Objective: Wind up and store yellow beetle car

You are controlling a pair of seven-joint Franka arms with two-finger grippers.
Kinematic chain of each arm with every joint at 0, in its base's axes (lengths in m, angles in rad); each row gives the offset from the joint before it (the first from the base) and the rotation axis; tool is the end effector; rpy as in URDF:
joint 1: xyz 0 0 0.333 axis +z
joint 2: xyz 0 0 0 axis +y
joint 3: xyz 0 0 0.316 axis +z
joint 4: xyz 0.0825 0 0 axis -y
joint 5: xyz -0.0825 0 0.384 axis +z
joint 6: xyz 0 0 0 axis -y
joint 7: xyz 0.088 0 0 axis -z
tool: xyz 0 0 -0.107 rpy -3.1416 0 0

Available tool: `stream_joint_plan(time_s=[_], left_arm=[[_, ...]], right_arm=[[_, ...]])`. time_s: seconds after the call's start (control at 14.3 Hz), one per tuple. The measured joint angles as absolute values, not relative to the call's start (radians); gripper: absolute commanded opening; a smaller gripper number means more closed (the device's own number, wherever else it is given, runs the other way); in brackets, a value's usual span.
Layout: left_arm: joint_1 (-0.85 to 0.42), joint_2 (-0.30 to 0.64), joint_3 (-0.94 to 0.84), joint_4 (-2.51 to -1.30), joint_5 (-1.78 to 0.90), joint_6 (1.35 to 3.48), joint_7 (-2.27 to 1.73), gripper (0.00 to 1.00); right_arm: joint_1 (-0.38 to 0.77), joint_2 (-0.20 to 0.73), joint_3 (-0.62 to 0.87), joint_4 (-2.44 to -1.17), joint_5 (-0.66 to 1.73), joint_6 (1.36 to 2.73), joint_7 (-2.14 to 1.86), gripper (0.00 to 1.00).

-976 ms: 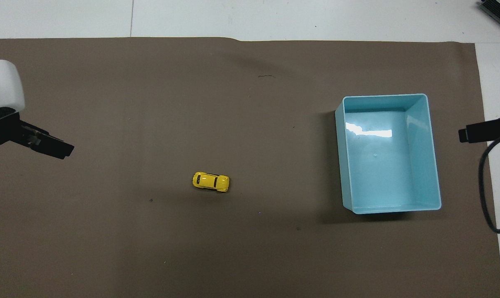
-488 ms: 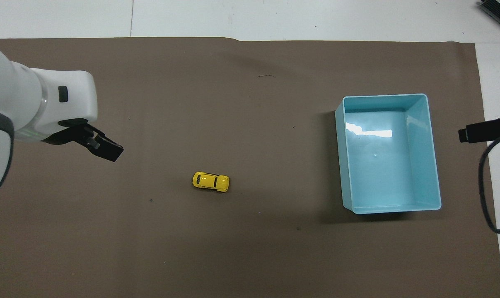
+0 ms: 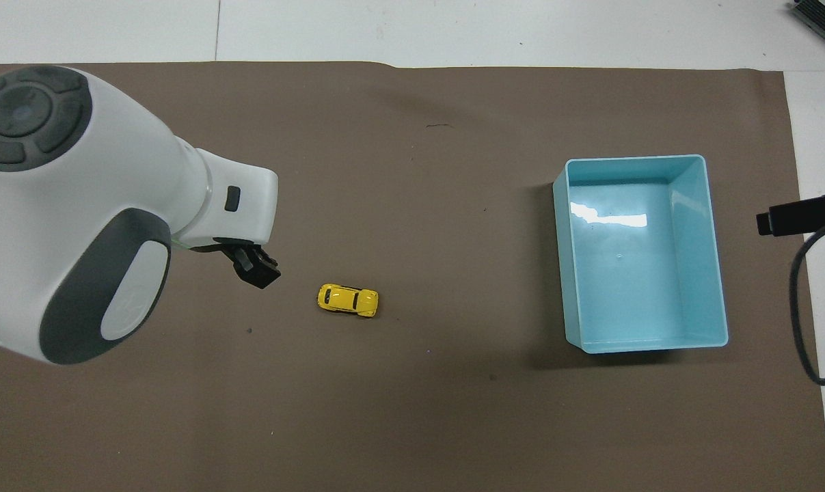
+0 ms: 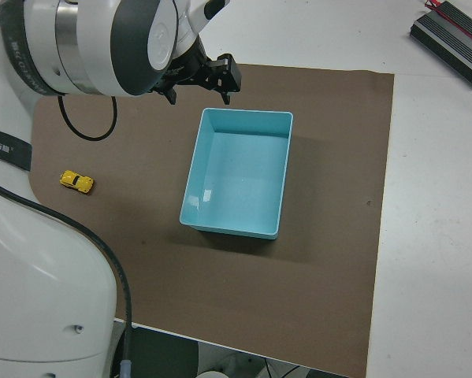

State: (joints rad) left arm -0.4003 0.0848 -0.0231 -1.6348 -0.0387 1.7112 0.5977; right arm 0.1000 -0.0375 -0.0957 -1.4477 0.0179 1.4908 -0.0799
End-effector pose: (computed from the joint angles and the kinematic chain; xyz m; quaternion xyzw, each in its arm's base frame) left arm 0.5348 -0.2445 0.5579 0.8737 -0.4861 -0.0024 0.0204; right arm 0.5328 0.0031 0.6951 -0.9982 -0.0431 -0.0406 0.0091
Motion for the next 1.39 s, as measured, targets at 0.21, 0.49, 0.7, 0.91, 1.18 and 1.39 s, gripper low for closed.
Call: stream_joint_plan(time_s=[0.21,0.49,0.7,0.91,1.18,1.39], left_arm=[[-0.414,0.100,-0.023,-1.698,-0.039,1.791,0.799,1.00],[-0.415,0.115,-0.023,-1.803,-0.040,1.891,0.994,1.00],[-0.452,0.147,-0.024,-1.897,-0.040,2.028,1.039,1.00],[-0.501,0.166,-0.024,-1.996,-0.040,2.176,1.039,1.00],[-0.531,0.188,-0.024,-2.046,-0.040,2.249,1.036,1.00],[-0.545,0.190,-0.023,-2.086,-0.041,2.291,1.015,1.00]], right_arm=[[0.100,-0.037,-0.096,-1.448,0.018,1.491,-0.080,1.00],[0.100,-0.037,-0.096,-1.448,0.018,1.491,-0.080,1.00],[0.100,-0.037,-0.096,-1.448,0.018,1.491,-0.080,1.00],[0.100,-0.037,-0.096,-1.448,0.018,1.491,-0.080,1.00],[0.100,-0.037,-0.096,-1.448,0.018,1.491,-0.080,1.00],[0.100,-0.037,-0.096,-1.448,0.018,1.491,-0.080,1.00]])
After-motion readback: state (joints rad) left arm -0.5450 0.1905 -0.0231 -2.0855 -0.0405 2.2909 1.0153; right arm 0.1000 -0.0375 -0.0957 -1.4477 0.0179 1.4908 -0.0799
